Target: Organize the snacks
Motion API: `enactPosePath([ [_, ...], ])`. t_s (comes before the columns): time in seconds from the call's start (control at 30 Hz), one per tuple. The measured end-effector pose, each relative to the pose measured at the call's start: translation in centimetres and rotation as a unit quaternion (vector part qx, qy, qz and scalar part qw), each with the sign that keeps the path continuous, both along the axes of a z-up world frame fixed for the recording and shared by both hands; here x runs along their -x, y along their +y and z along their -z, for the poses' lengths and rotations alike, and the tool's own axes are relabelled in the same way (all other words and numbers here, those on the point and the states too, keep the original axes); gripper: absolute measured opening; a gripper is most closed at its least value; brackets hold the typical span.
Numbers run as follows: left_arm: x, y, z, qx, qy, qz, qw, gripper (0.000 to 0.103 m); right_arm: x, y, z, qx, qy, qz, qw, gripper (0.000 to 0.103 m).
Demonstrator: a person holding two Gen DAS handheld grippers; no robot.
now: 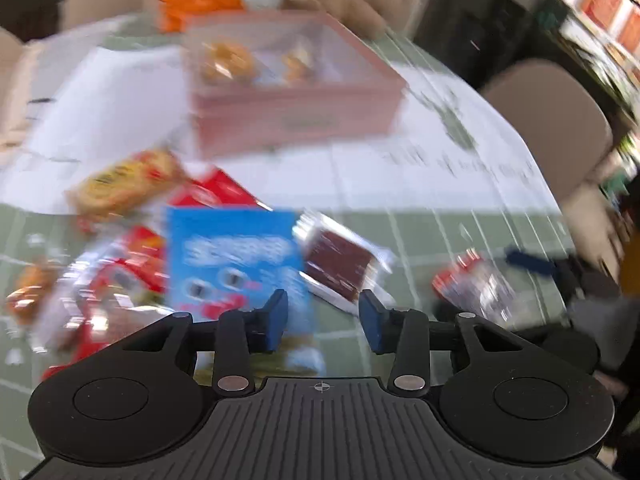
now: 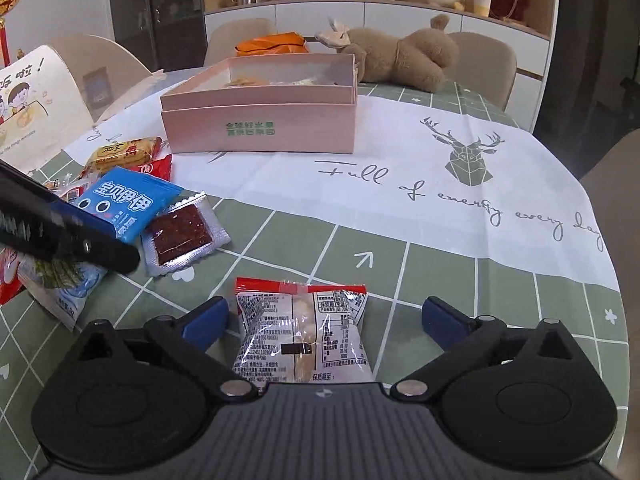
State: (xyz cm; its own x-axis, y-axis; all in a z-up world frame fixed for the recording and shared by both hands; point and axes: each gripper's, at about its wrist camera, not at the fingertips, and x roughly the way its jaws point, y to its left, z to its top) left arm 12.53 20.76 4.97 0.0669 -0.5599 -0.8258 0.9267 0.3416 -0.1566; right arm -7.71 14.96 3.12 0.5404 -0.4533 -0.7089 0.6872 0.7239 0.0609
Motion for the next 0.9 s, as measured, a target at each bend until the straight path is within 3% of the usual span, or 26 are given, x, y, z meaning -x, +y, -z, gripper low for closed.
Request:
enactPosePath([
  [0.1,-2.1,1.3,-0.5,-0.003,-0.020,-0.071,0.9973,0.043,0.0,0.0,0.0,0.000,0.000,0.000,1.000,0.103],
  [0.23,-4.9,1.9,0.9,-0.020,0.022,-0.129,0.9912,0.043,0.0,0.0,0.0,0.000,0.000,0.001,1.000,0.103],
  [0.3,-4.9,1.8,1.4,-0.020,0.042,-0.119,0.9918,0.043,0.0,0.0,0.0,0.000,0.000,0.001,1.000,0.103],
  [0.43,-2.9,0.4,2.1,-0.036,0.074,-0.035,0.9960,0.045,0.0,0.0,0.0,0.001,0.000,0.001,1.000,0.103],
  [0.53,-1.4,0.2,2.0,-0.040,0.048,-0.005,0.9980,0.050,-0.1,0.0,0.0,0.000,0.001,0.001,1.000,0.103],
  [0.63,-2.0,0.6,1.9,-0.049,0.026,-0.023,0.9982,0.051,-0.7,-0.1,-0.2,-0.003,0.007,-0.026,1.000,0.103],
  [0.67,-2.4,0.8,1.8,-0.053,0.018,-0.030,0.9980,0.048,-1.1,-0.2,-0.3,-0.006,0.010,-0.039,0.999,0.100],
  [0.7,-2.9,1.1,1.7,-0.055,0.008,-0.038,0.9977,0.039,-1.6,-0.3,-0.6,-0.011,0.010,-0.053,0.998,0.096],
  [0.77,-3.7,2.0,1.5,-0.064,-0.012,-0.054,0.9964,0.034,-2.9,-0.5,-1.1,-0.026,0.005,-0.083,0.996,0.086],
  [0.9,-5.8,3.7,0.8,-0.052,0.007,-0.086,0.9950,0.035,-7.0,-0.4,-1.5,-0.044,-0.006,-0.134,0.990,0.083],
])
